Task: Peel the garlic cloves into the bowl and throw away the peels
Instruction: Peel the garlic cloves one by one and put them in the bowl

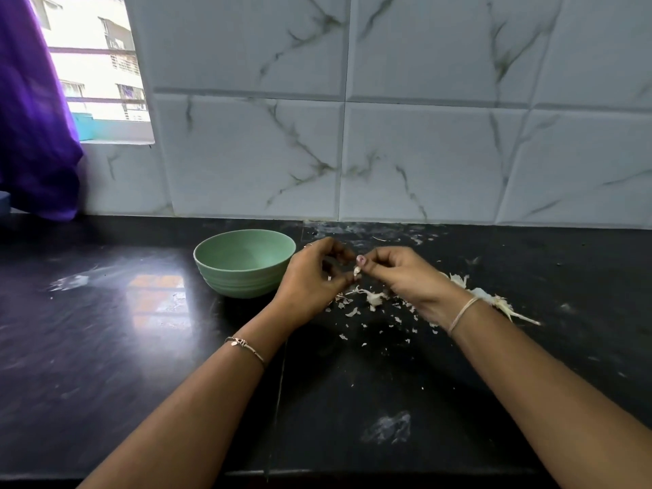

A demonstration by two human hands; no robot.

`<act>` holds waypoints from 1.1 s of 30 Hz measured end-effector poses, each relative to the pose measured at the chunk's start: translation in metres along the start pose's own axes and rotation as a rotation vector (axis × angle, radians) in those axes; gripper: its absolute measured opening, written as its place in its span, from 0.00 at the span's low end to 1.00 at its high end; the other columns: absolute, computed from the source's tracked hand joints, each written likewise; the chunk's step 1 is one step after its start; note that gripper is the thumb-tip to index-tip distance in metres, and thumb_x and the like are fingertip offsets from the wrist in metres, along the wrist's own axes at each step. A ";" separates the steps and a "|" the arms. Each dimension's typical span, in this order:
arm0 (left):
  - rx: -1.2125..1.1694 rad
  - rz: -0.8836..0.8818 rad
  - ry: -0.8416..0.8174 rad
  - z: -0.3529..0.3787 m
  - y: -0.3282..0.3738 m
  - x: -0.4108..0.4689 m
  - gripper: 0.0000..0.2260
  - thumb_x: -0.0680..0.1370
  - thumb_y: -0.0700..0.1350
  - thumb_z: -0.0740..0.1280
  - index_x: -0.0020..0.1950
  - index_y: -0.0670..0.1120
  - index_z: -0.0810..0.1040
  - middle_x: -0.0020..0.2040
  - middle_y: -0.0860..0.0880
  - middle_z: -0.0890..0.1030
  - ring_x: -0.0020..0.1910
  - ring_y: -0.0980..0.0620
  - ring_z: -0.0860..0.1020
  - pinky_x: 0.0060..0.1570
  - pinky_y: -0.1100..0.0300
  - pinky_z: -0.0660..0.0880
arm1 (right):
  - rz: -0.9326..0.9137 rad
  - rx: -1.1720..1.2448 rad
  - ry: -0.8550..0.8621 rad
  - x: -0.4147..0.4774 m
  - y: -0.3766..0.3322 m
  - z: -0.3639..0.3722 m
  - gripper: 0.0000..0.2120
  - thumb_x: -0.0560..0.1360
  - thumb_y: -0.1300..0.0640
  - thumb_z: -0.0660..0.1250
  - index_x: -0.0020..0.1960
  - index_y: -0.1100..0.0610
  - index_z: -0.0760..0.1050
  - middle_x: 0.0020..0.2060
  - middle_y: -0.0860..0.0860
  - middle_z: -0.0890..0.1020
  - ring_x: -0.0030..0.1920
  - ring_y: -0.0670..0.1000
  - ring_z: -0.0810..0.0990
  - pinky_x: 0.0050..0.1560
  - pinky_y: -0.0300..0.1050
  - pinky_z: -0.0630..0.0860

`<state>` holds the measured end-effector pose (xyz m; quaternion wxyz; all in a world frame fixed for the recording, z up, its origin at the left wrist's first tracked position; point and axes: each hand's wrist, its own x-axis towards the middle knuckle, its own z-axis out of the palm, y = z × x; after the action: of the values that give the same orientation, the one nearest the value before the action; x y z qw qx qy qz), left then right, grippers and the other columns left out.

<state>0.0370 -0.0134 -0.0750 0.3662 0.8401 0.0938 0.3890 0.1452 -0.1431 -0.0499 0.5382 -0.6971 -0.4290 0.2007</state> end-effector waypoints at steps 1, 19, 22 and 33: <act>-0.014 -0.003 0.016 0.002 0.000 -0.001 0.12 0.69 0.41 0.78 0.45 0.50 0.78 0.42 0.56 0.81 0.36 0.54 0.79 0.40 0.60 0.78 | 0.042 0.087 0.018 -0.001 0.005 0.007 0.09 0.78 0.55 0.67 0.41 0.57 0.78 0.35 0.51 0.76 0.31 0.43 0.69 0.29 0.34 0.66; -0.221 -0.236 0.009 0.004 0.009 -0.003 0.04 0.74 0.36 0.73 0.48 0.42 0.83 0.37 0.45 0.84 0.31 0.56 0.82 0.35 0.62 0.81 | -0.085 0.117 0.238 -0.006 0.006 0.009 0.06 0.70 0.59 0.76 0.44 0.61 0.84 0.37 0.51 0.84 0.36 0.38 0.81 0.37 0.28 0.73; -0.180 -0.235 -0.006 0.004 0.007 -0.003 0.05 0.75 0.37 0.72 0.50 0.44 0.85 0.38 0.44 0.85 0.34 0.53 0.83 0.39 0.56 0.82 | -0.109 0.057 0.270 -0.005 0.007 0.009 0.04 0.72 0.61 0.75 0.44 0.61 0.84 0.38 0.52 0.85 0.37 0.40 0.81 0.39 0.28 0.75; -0.133 -0.237 0.009 0.006 0.008 -0.004 0.04 0.74 0.40 0.72 0.47 0.47 0.85 0.36 0.46 0.85 0.33 0.48 0.82 0.40 0.44 0.82 | -0.125 -0.073 0.295 -0.003 0.006 0.010 0.06 0.71 0.61 0.74 0.36 0.53 0.81 0.31 0.47 0.82 0.31 0.41 0.77 0.33 0.34 0.74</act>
<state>0.0376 -0.0238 -0.0747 0.4641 0.7952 0.1680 0.3523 0.1383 -0.1404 -0.0599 0.5812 -0.7100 -0.3948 0.0468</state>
